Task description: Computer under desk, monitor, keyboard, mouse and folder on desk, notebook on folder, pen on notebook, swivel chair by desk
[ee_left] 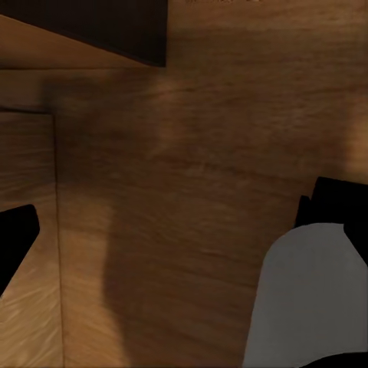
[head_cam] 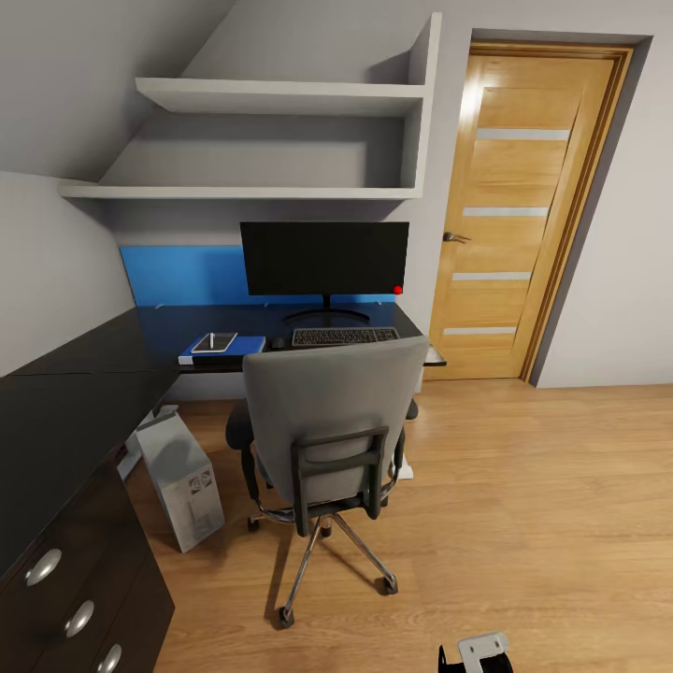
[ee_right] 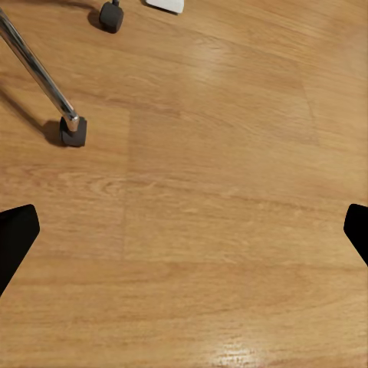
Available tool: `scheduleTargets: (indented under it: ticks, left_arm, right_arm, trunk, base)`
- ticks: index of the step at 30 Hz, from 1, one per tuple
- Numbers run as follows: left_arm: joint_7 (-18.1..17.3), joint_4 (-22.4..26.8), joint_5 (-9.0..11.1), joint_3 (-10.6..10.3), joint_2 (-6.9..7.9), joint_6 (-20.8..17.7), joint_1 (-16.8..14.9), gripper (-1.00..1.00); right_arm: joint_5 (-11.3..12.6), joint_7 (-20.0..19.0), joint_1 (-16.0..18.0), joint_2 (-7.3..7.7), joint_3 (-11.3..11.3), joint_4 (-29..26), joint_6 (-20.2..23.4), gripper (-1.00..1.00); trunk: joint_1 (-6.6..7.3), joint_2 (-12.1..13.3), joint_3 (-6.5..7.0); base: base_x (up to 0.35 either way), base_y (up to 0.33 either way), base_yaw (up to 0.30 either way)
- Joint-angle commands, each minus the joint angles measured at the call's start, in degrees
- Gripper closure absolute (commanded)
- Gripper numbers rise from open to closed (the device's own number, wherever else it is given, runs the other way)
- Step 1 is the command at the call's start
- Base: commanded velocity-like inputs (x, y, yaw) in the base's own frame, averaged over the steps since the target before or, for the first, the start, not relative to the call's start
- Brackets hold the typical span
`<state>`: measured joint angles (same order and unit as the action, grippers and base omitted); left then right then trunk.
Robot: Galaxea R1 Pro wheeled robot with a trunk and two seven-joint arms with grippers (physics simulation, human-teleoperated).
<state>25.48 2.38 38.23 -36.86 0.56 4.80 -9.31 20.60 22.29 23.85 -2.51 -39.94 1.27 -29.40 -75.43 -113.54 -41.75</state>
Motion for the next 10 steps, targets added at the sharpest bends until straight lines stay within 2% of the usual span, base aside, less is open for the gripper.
scheduleTargets:
  ticks: [1, 10]
  left_arm:
    - [0.2, 0.1, 0.6, -0.5, 0.03, 0.1, 0.0, -1.00]
    - [0.2, 0.1, 0.5, -0.5, 0.42, 0.2, 0.0, -1.00]
  right_arm:
    - [0.4, 0.1, 0.1, -0.04, -0.5, 0.1, -0.2, -1.00]
    - [0.4, 0.1, 0.1, -0.04, -0.5, 0.1, -0.2, -1.00]
  trunk:
    - [0.01, 0.0, -0.06]
    - [0.01, 0.0, -0.06]
  base:
    - [0.000, 0.000, 0.000]
    - [0.000, 0.000, 0.000]
